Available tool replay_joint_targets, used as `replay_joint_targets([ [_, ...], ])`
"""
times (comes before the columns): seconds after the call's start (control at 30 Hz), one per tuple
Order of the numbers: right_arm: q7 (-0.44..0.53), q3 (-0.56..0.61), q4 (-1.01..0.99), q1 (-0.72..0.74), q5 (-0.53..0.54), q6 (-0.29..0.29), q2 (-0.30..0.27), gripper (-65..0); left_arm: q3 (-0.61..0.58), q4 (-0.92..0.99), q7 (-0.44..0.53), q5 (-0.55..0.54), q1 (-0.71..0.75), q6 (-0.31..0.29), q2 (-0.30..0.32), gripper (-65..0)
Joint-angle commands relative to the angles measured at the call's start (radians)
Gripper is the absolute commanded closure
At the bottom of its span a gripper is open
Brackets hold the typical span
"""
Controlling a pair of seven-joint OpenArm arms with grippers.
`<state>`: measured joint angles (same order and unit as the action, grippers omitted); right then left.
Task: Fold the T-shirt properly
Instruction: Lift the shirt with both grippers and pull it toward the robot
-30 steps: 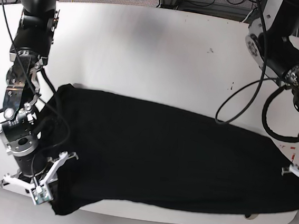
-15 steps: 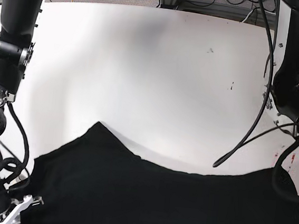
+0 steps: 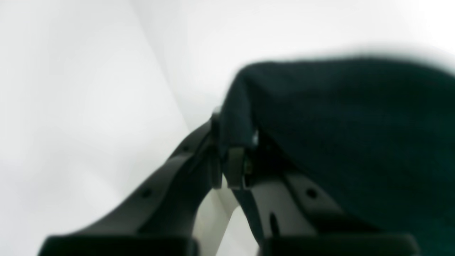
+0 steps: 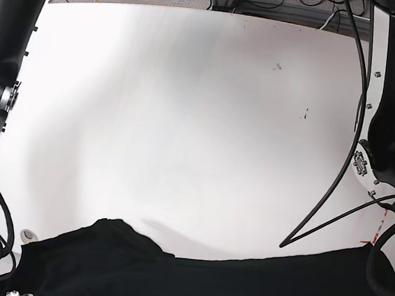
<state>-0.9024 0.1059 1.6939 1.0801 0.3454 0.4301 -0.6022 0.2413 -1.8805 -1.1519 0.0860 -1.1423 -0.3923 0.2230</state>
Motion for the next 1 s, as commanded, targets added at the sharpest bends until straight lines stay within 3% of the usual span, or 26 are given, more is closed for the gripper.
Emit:
replay_joint_targets([
  [0.0,0.006,-0.01,0.002,0.03,-0.012,0.013,-0.029,0.0,-0.006,-0.004,0.029,-0.01,-0.026,0.0,-0.004,-0.3],
  [0.2,0.004,-0.019,0.056,-0.051,-0.012,0.022,-0.058,0.0,-0.006,-0.006,0.029,-0.012,0.061,-0.013,-0.006,-0.3],
  [0.47,-0.024,-0.196,0.208,-0.343,-0.012,0.026,-0.058,0.0,0.0,-0.072,0.025,-0.012,0.262,-0.052,-0.009,-0.3],
  [0.63,-0.028,-0.311,0.282,-0.559,-0.012,0.026,0.001,0.0,0.01,-0.112,0.023,-0.012,0.404,-0.084,-0.009,-0.1],
  [0.97,-0.027,-0.481,0.338,-0.943,-0.012,0.026,0.15,0.0,0.145,-0.13,0.023,-0.012,0.717,-0.184,-0.01,0.0],
])
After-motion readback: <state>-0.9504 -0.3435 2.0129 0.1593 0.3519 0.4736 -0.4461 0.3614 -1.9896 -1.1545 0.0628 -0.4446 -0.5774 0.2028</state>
